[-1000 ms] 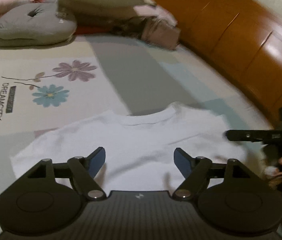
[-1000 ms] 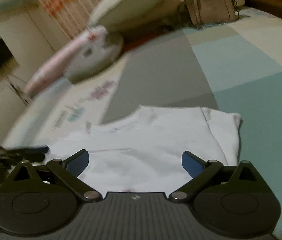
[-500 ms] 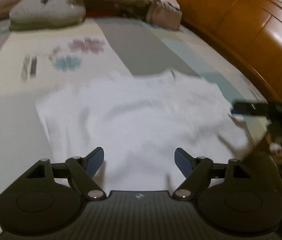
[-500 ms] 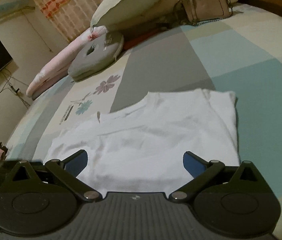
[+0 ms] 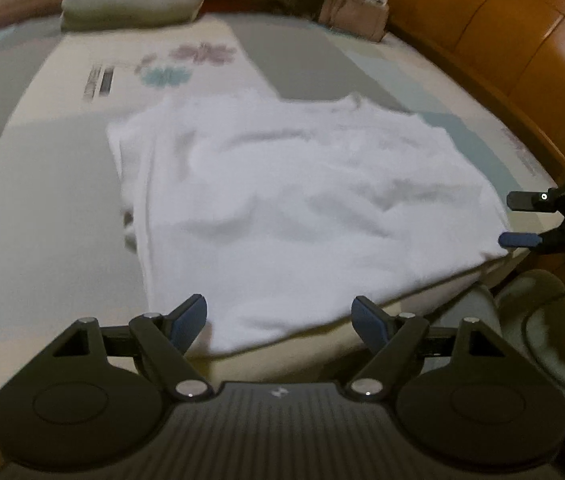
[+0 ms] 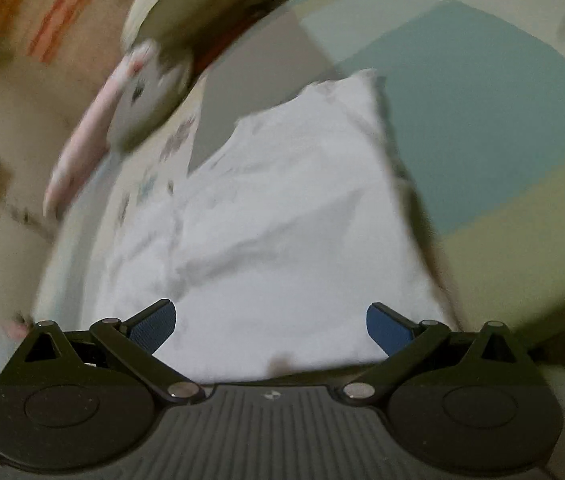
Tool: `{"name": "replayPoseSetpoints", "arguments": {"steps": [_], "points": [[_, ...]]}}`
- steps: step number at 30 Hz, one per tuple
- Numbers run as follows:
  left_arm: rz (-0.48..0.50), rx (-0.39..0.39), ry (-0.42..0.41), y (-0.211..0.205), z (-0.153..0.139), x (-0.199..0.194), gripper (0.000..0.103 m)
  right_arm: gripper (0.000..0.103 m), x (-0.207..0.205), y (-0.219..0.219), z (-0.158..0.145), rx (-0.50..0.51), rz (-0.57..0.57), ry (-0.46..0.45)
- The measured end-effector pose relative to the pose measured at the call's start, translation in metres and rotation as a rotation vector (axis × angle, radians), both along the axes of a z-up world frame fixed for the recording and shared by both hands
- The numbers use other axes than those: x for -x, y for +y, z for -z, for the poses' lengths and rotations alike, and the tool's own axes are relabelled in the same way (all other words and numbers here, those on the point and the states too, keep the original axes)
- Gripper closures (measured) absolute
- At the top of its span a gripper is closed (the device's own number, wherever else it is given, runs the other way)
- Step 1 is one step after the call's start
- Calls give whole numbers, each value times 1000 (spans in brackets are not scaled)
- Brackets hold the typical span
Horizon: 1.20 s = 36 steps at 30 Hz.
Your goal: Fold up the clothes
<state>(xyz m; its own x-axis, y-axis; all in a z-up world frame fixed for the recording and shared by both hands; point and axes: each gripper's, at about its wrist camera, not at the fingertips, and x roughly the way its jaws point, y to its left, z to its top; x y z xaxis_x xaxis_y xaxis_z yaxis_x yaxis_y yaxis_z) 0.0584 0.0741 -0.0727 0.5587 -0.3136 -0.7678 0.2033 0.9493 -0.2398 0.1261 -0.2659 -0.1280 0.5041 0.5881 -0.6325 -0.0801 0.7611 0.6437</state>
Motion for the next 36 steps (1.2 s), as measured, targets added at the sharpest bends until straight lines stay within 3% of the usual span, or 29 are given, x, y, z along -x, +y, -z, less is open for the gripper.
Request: {"name": "replayPoseSetpoints", "arguments": {"steps": [4, 7, 11, 15, 21, 25, 32, 36], "points": [[34, -6, -44, -14, -5, -2, 21, 0, 11, -12, -15, -49, 28, -41], [40, -18, -29, -23, 5, -9, 21, 0, 11, -4, -14, -37, 15, -51], [-8, -10, 39, -18, 25, -14, 21, 0, 4, -1, 6, 19, 26, 9], [-50, 28, 18, -6, 18, -12, 21, 0, 4, -4, 6, 33, 54, 15], [-4, 73, -96, -6, -8, -28, 20, 0, -6, 17, -27, 141, 28, -128], [-32, 80, -128, -2, -6, -58, 20, 0, -25, 40, -37, 238, 4, -205], [-152, 86, -68, 19, 22, -85, 20, 0, -52, 63, -14, 356, -15, -199], [-156, 127, -62, 26, 18, -87, 20, 0, -48, 62, 3, 379, -7, -186]]}}
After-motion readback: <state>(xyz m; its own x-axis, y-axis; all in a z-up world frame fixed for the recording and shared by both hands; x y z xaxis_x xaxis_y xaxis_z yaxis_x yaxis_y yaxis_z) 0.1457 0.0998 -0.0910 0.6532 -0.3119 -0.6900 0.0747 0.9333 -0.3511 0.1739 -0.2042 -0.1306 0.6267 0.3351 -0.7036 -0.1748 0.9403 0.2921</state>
